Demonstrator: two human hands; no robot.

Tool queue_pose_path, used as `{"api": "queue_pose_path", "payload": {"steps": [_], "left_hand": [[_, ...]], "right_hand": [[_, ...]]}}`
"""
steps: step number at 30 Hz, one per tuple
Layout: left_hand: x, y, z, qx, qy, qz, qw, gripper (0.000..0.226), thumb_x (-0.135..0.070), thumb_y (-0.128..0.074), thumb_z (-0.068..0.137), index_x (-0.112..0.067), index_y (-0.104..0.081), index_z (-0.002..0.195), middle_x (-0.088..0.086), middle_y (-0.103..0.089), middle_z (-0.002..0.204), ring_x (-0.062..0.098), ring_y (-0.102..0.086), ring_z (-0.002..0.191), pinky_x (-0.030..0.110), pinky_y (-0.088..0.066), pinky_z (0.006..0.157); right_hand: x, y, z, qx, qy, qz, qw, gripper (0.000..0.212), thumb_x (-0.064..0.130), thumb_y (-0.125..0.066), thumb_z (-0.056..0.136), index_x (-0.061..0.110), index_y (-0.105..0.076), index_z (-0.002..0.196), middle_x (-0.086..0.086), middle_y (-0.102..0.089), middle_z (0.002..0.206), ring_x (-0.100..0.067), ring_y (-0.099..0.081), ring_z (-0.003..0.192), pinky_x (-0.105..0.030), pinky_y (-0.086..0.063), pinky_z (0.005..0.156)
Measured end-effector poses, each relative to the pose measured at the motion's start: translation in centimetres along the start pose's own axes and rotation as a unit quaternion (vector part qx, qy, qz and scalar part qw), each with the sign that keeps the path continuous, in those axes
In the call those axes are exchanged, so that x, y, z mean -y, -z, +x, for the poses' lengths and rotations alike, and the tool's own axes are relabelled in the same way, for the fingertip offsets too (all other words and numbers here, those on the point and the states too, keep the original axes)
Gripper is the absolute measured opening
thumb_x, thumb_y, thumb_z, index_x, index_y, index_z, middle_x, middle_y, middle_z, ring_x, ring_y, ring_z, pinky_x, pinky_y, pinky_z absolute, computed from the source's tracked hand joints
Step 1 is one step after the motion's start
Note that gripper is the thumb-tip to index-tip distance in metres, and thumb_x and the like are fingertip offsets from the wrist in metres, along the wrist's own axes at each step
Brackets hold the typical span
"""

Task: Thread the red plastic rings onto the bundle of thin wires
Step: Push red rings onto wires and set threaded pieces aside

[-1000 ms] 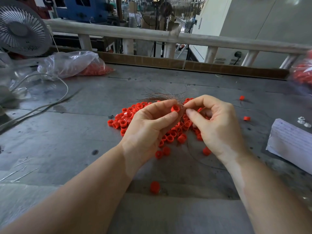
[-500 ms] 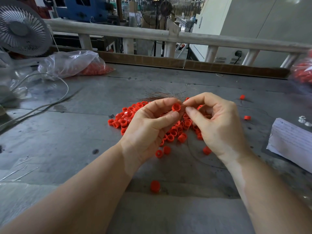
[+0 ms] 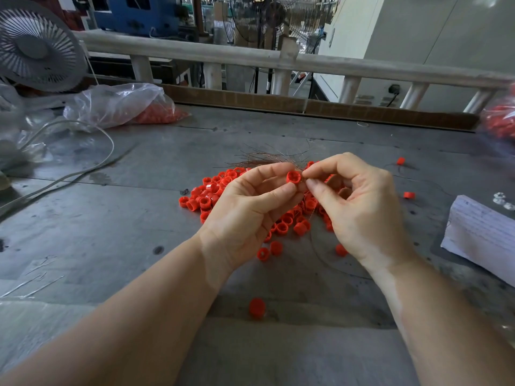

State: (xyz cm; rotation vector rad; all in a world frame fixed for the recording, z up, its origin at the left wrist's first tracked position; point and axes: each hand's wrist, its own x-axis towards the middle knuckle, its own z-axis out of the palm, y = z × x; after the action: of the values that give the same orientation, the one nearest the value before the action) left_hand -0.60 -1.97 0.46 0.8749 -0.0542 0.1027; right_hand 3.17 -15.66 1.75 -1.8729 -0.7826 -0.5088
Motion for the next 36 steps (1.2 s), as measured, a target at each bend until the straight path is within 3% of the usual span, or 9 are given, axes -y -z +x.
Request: {"api": "queue_pose_path", "payload": {"steps": [6, 12, 36], "left_hand": [[-0.28, -0.02, 0.04, -0.014, 0.033, -0.011, 0.999, 0.021, 0.000, -0.060, 0.067, -0.006, -0.076, 0.080, 0.011, -0.072, 0.079, 0.014, -0.071, 0.072, 0.020, -0.057, 0.068], [-0.40, 0.02, 0.03, -0.022, 0.045, -0.012, 0.999, 0.022, -0.005, -0.060, 0.069, -0.006, -0.076, 0.083, 0.012, -0.073, 0.081, 0.014, -0.071, 0.073, 0.019, -0.056, 0.065], [-0.42, 0.05, 0.08, -0.030, 0.048, -0.022, 0.998, 0.020, -0.003, -0.059, 0.069, -0.006, -0.076, 0.078, 0.012, -0.073, 0.078, 0.015, -0.071, 0.072, 0.020, -0.056, 0.064]], "right_hand": [[-0.33, -0.02, 0.02, -0.008, 0.040, -0.037, 0.998, 0.022, -0.002, -0.068, 0.081, 0.020, -0.067, 0.081, 0.007, -0.060, 0.076, 0.003, -0.053, 0.066, -0.006, -0.037, 0.061], [-0.63, 0.01, 0.00, -0.005, 0.050, -0.056, 0.997, 0.013, -0.001, -0.067, 0.081, 0.012, -0.071, 0.082, 0.007, -0.057, 0.075, 0.002, -0.052, 0.066, -0.006, -0.036, 0.062], [-0.73, -0.01, -0.02, -0.013, 0.068, -0.071, 0.995, 0.012, -0.001, -0.068, 0.080, 0.011, -0.072, 0.082, 0.003, -0.058, 0.075, 0.001, -0.052, 0.065, -0.006, -0.035, 0.061]]}}
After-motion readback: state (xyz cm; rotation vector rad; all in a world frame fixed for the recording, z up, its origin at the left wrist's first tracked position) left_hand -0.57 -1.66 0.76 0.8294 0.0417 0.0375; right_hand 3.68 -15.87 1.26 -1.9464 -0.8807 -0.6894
